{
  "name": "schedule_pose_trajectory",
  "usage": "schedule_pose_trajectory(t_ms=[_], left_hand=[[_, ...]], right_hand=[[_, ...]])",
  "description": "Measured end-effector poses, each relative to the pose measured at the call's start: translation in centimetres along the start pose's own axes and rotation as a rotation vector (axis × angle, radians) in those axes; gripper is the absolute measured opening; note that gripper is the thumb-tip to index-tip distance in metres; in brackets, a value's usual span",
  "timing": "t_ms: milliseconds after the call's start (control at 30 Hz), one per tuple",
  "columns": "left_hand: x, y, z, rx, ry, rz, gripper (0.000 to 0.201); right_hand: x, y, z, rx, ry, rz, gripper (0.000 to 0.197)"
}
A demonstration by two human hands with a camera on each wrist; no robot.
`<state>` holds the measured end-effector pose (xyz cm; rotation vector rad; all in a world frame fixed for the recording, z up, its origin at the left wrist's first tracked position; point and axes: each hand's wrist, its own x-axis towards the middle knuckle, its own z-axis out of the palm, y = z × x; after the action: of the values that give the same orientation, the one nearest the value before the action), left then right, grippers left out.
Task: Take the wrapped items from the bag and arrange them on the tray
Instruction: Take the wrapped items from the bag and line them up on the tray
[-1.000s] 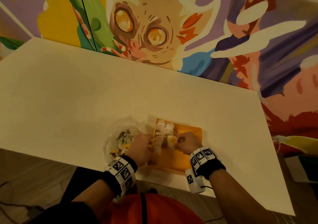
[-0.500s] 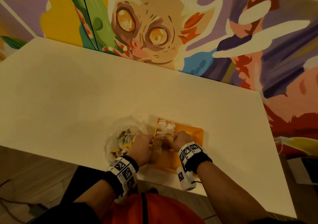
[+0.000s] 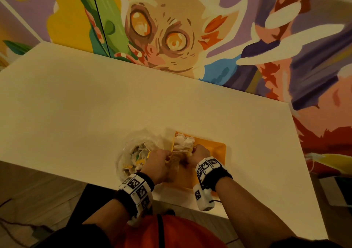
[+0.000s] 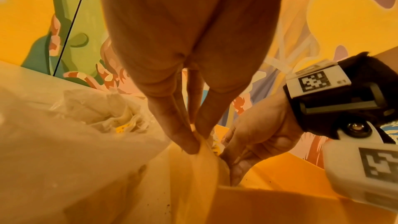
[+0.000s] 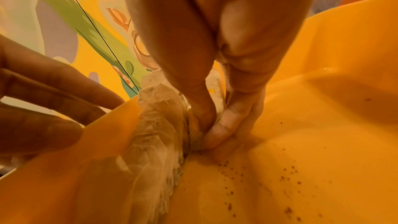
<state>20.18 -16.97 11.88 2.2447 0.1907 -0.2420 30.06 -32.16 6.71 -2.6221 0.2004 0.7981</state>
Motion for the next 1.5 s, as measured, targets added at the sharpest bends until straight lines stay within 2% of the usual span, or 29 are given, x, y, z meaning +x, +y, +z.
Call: schedule_pose_trajectory(t_ms=[200, 433, 600, 700, 767, 833, 933, 1000, 1100, 1200, 1300, 1367, 1500], left_hand=[[-0.2, 0.3, -0.2, 0.028, -0.004, 0.014, 0.026], [-0.5, -0.5, -0.6, 0.052, 0.015, -0.032, 0.035], [-1.6, -2.5, -3.8, -0.036, 0.138, 0.004, 0.016], [-2.2, -4.6, -6.6, 0.062, 0.095, -0.027, 0.017], [-2.5, -5.9, -8.1, 0.19, -0.007, -0.069, 0.021], [-2.4, -6.7, -9.1, 0.326, -0.137, -0.126, 0.028], [-1.9, -7.3, -9.1, 0.516, -0.264, -0.179, 0.033], [-1.5, -7.3, -8.4, 0.613, -0.31, -0.198, 0.035], [-0.9, -6.8, -7.4, 0.732, -0.387, -0.199, 0.035], [-0.4, -6.5, -6.7, 0.8, -0.423, -0.208, 0.039], [-0.3, -6.9, -6.1, 0.784, -0.411, -0.236, 0.051], [-0.5, -7.4, -5.6, 0.749, -0.378, -0.249, 0.059], [-0.6, -8.2, -5.1, 0.631, -0.33, -0.281, 0.064]], right_hand=[[-0.4, -0.1, -0.3, 0.009, -0.026, -0.02, 0.023], [-1.1, 0.7, -0.4, 0.144, -0.079, -0.02, 0.039], [-2.0, 2.1, -1.3, 0.236, -0.06, 0.001, 0.052], [-3.5, 1.8, -2.7, 0.156, 0.048, -0.101, 0.038], [-5.2, 0.6, -3.7, 0.151, 0.12, -0.219, 0.022], [-7.1, -1.2, -4.2, 0.189, 0.129, -0.371, 0.009], [-9.4, -4.1, -3.5, 0.205, -0.057, -0.577, 0.009], [-10.4, -5.5, -2.4, 0.124, -0.211, -0.625, 0.017], [-11.6, -7.2, -1.1, -0.143, -0.358, -0.693, 0.035], [-12.4, -8.6, 0.2, -0.209, -0.47, -0.754, 0.034], [-12.7, -8.9, 1.4, -0.245, -0.463, -0.774, 0.032], [-12.6, -8.6, 1.8, -0.265, -0.456, -0.728, 0.029], [-11.7, -7.8, 2.8, -0.107, -0.414, -0.62, 0.032]])
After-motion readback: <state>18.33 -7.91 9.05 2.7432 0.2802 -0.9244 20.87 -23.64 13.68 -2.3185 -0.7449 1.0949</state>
